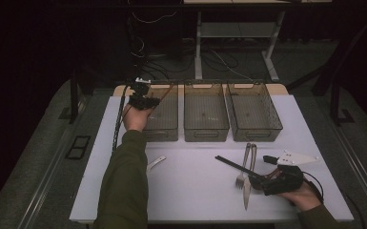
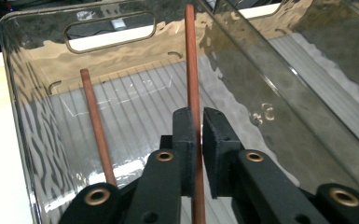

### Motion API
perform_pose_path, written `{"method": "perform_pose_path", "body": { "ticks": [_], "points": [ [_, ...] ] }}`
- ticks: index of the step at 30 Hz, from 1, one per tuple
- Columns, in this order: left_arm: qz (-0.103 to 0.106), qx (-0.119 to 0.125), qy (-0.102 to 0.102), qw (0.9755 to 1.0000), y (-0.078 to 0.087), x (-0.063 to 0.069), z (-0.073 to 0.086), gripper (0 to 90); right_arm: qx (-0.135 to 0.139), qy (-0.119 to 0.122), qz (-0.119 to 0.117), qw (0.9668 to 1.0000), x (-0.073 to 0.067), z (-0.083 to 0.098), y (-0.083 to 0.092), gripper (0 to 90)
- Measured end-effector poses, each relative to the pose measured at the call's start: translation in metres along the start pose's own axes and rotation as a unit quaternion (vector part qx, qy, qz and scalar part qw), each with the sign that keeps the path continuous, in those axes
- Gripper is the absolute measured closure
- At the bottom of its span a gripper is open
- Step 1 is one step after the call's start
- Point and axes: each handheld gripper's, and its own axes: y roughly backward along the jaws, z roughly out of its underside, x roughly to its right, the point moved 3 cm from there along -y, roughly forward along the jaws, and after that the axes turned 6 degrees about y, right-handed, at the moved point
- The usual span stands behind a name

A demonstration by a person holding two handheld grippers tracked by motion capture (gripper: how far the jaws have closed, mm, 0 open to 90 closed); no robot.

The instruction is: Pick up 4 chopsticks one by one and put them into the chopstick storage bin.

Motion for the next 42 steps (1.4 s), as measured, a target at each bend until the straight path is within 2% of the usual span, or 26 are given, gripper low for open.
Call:
{"method": "perform_pose_path", "body": {
  "ticks": [4, 8, 14, 18, 22, 31, 35, 37, 39, 42],
  "points": [
    [-0.004, 0.001, -0.006, 1.0000, 0.000, 0.001, 0.000, 69.0, 0.000, 0.000, 0.000, 1.0000, 0.000, 0.000, 0.000, 0.5],
    [0.008, 0.007, -0.008, 0.9999, 0.001, 0.005, -0.001, 61.7, 0.000, 0.001, -0.001, 1.0000, 0.000, 0.000, 0.000, 0.6],
    [0.017, 0.015, -0.023, 0.9995, 0.005, 0.010, -0.003, 51.3, -0.001, 0.000, -0.001, 1.0000, 0.000, 0.000, -0.001, 0.5],
    [0.032, 0.026, -0.035, 0.9986, 0.012, 0.019, -0.006, 45.3, -0.002, 0.000, -0.001, 1.0000, 0.000, 0.000, -0.001, 0.5],
    [0.044, 0.025, -0.044, 0.9978, 0.021, 0.028, -0.008, 36.6, -0.002, -0.001, 0.000, 1.0000, 0.000, 0.000, -0.001, 0.6],
    [0.072, 0.042, -0.081, 0.9932, 0.047, 0.053, -0.010, 24.9, -0.002, 0.002, 0.002, 1.0000, -0.001, 0.000, -0.001, 0.6],
    [0.088, 0.043, -0.108, 0.9894, 0.060, 0.065, -0.006, 20.3, -0.002, 0.002, 0.002, 1.0000, -0.001, 0.000, -0.002, 0.5],
    [0.094, 0.044, -0.114, 0.9880, 0.063, 0.070, -0.004, 18.0, -0.004, -0.001, 0.003, 1.0000, -0.001, 0.000, -0.002, 0.5],
    [0.104, 0.055, -0.114, 0.9865, 0.067, 0.078, -0.001, 15.8, -0.003, 0.000, 0.003, 1.0000, 0.000, 0.000, -0.002, 0.6],
    [0.114, 0.057, -0.131, 0.9831, 0.074, 0.085, 0.005, 13.5, -0.003, 0.000, 0.003, 1.0000, 0.000, 0.000, -0.001, 0.5]
  ]
}}
